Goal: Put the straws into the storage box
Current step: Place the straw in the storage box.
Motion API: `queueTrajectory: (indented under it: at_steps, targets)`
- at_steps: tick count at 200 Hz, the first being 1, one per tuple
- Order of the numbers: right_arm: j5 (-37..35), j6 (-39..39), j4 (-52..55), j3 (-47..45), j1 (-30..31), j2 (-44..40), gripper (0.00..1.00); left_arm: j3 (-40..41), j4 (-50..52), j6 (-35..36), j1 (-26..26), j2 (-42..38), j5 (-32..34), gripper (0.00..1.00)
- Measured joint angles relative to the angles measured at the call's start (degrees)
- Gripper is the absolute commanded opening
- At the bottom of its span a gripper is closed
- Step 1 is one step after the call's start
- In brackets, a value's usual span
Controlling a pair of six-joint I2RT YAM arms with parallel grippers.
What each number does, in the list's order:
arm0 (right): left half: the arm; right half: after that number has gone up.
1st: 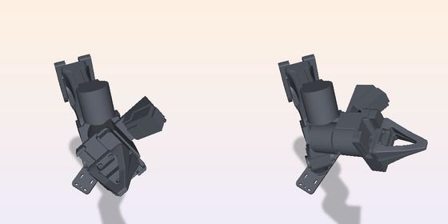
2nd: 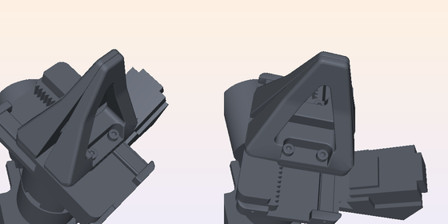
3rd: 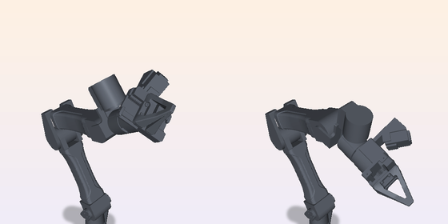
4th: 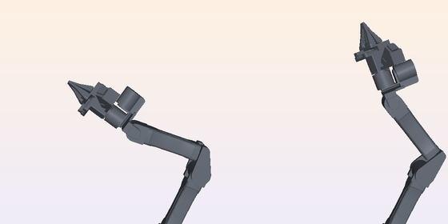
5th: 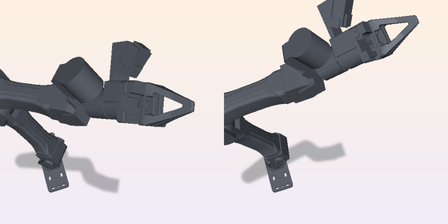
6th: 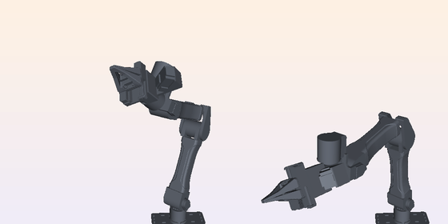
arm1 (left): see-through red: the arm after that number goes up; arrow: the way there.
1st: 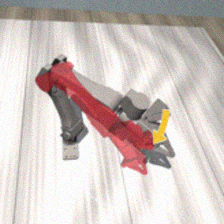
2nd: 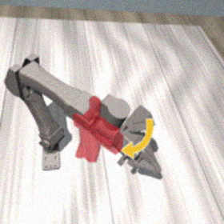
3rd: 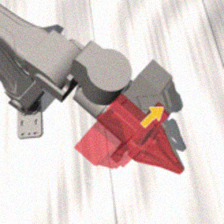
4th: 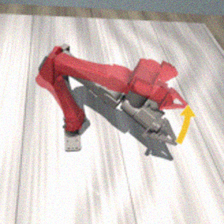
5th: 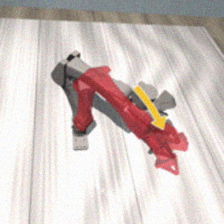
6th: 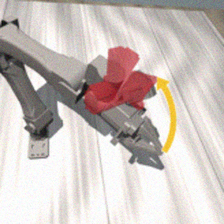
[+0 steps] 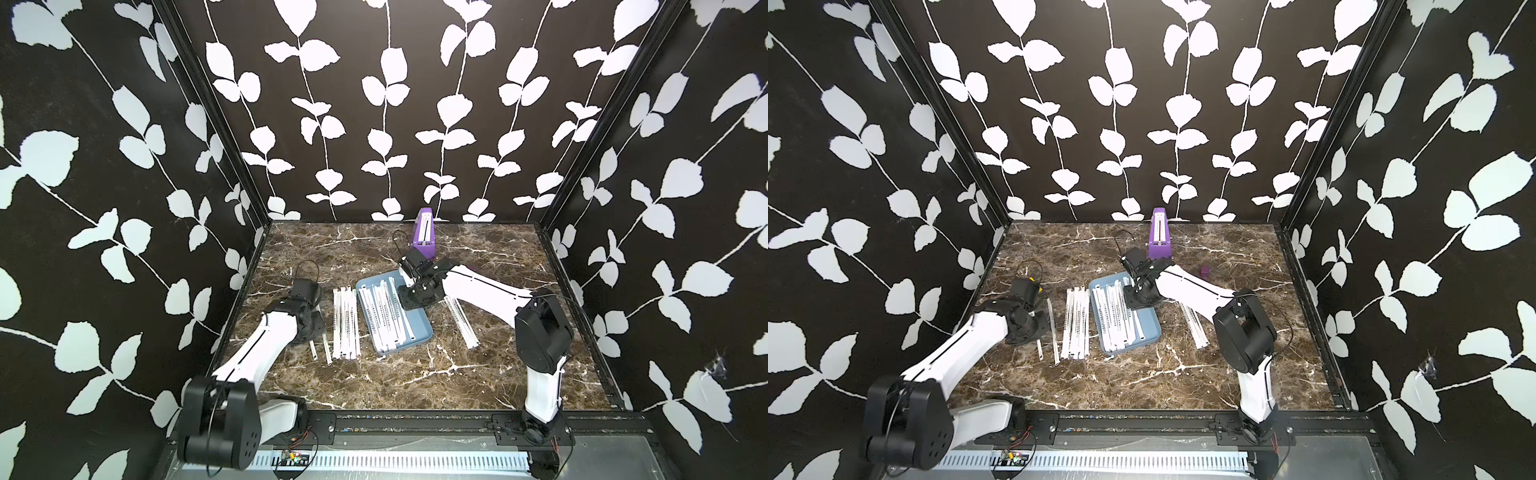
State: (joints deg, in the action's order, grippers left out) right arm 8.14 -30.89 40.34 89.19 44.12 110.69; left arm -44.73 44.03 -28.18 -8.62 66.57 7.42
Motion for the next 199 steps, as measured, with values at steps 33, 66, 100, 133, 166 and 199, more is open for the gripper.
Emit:
queueTrajectory:
  at_steps: [33,66,100,133,166,199]
  targets:
    - [7.52,-3.52,-7.30,-4.48,-0.50,-4.94,0.32,-1.44,-10.64,0.72,-3.45,-7.28,-10.80,0.01]
    - [17.27,-8.37,-14.34,-7.39,-2.99,-13.14,0.40,5.92,-38.38,-5.84,-11.19,-6.64,-24.35,0.01]
    - [21.31,-9.53,-17.49,-7.39,-3.93,-18.29,0.45,6.32,-56.81,-11.15,-17.20,1.86,-31.06,0.01]
    - [21.46,-8.04,-16.48,-7.23,-4.39,-19.58,0.41,6.32,-68.35,-15.26,-20.09,6.03,-34.58,0.01]
    - [20.98,-5.66,-13.88,-6.75,-5.33,-19.54,0.39,6.32,-74.58,-18.47,-21.00,8.35,-37.03,0.01]
    - [20.85,-3.41,-12.02,-4.17,-6.16,-18.75,0.36,6.29,-77.44,-19.93,-21.62,9.79,-38.64,0.01]
